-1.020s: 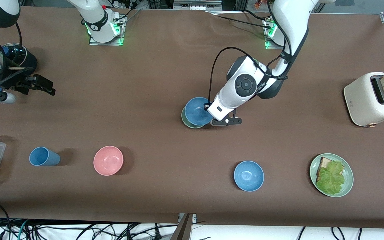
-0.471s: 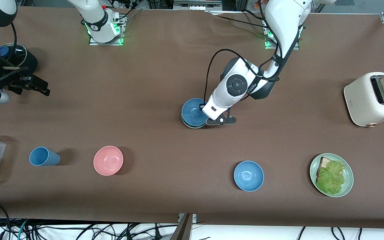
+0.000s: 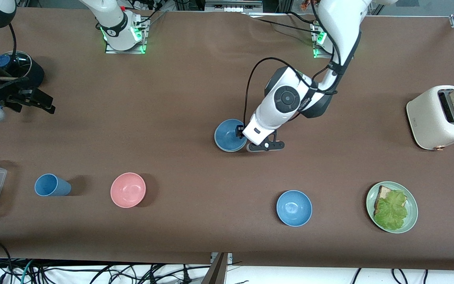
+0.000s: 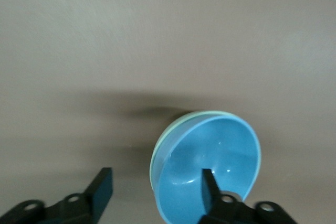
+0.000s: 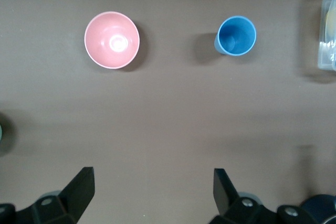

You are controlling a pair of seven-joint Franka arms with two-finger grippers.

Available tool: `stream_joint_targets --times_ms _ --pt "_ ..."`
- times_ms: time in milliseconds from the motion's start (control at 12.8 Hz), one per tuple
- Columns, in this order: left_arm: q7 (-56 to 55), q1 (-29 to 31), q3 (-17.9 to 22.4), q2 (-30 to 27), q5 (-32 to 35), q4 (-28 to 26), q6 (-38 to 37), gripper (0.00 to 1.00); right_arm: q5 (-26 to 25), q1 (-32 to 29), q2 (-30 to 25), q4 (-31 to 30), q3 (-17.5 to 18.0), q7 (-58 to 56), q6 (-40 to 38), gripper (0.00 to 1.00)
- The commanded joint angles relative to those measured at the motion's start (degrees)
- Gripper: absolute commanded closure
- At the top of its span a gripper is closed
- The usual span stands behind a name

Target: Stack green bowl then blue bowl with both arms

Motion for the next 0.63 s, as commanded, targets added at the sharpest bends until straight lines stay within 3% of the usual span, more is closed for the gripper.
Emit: stream_joint_targets --times_ms 0,157,549 --pt "-0.4 2.0 2.1 -5.1 1.2 5.5 -11.3 0.00 -0.4 -0.3 1.0 2.3 0.7 0.2 -0.9 0.00" --pt "0.2 6.0 2.9 -8.0 3.8 10.5 -19.4 0.00 -0.1 -0.4 1.1 2.3 0.7 0.3 -0.9 0.00" --pt "15.8 19.3 2.7 -16.8 4.8 11.2 -32.9 0.00 -0.6 -0.2 1.1 2.3 0.8 0.1 -1.3 0.00"
